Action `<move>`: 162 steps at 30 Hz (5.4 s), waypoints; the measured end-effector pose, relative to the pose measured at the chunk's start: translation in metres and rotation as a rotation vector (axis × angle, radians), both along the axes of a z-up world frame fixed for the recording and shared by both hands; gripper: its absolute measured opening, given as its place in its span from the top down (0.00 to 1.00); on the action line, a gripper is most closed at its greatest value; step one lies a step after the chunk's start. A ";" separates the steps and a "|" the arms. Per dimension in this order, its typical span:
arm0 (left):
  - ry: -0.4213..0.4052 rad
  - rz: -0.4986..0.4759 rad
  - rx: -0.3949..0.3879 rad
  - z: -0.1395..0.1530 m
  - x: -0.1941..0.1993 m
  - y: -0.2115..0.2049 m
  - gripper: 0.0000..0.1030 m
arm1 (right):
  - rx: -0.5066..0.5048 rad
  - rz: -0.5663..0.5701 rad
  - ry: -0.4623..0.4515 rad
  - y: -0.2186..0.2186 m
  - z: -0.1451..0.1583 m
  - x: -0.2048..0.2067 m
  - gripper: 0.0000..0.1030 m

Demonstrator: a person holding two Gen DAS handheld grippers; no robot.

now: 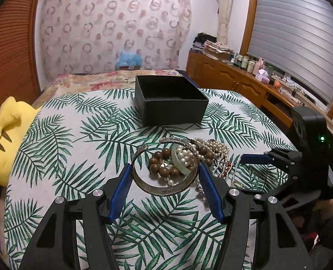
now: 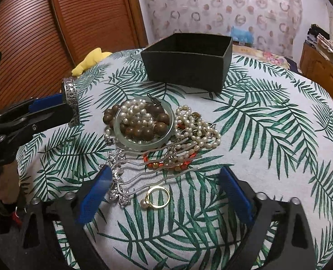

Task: Organize jewelry
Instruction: 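Grasp the silver earrings with the right gripper while the left gripper lifts the silver bangle, then carry the silver earrings with the right gripper while the left gripper carries the bangle toward the black box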

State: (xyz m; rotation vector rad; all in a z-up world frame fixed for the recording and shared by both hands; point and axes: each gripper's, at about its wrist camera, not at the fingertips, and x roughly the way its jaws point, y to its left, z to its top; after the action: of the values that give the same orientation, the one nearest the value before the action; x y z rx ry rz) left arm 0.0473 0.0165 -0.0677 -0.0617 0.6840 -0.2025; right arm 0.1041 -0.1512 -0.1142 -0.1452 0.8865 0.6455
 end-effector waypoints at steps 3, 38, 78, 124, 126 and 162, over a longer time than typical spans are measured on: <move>-0.002 -0.004 0.004 -0.001 -0.001 -0.001 0.44 | -0.020 -0.002 -0.014 0.003 0.000 -0.001 0.16; -0.027 0.008 0.021 0.008 -0.004 -0.005 0.44 | 0.125 0.021 -0.093 -0.008 0.056 -0.019 0.96; -0.007 0.016 0.026 0.007 -0.013 0.005 0.44 | -0.328 0.207 -0.237 0.034 0.007 -0.055 0.67; 0.132 -0.028 0.167 -0.041 -0.034 0.001 0.29 | 0.232 0.007 -0.152 -0.047 0.103 0.031 0.93; 0.143 -0.028 0.171 -0.044 -0.033 0.000 0.29 | 0.248 0.008 -0.153 -0.047 0.107 0.031 0.93; -0.025 -0.052 0.133 0.025 0.053 -0.005 0.45 | 0.182 0.097 -0.225 -0.008 0.134 0.075 0.97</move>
State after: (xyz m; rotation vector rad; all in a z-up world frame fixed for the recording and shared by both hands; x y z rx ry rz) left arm 0.1006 0.0113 -0.0431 0.0862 0.6734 -0.2068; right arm 0.1791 -0.1592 0.0194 -0.0958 0.6034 0.7809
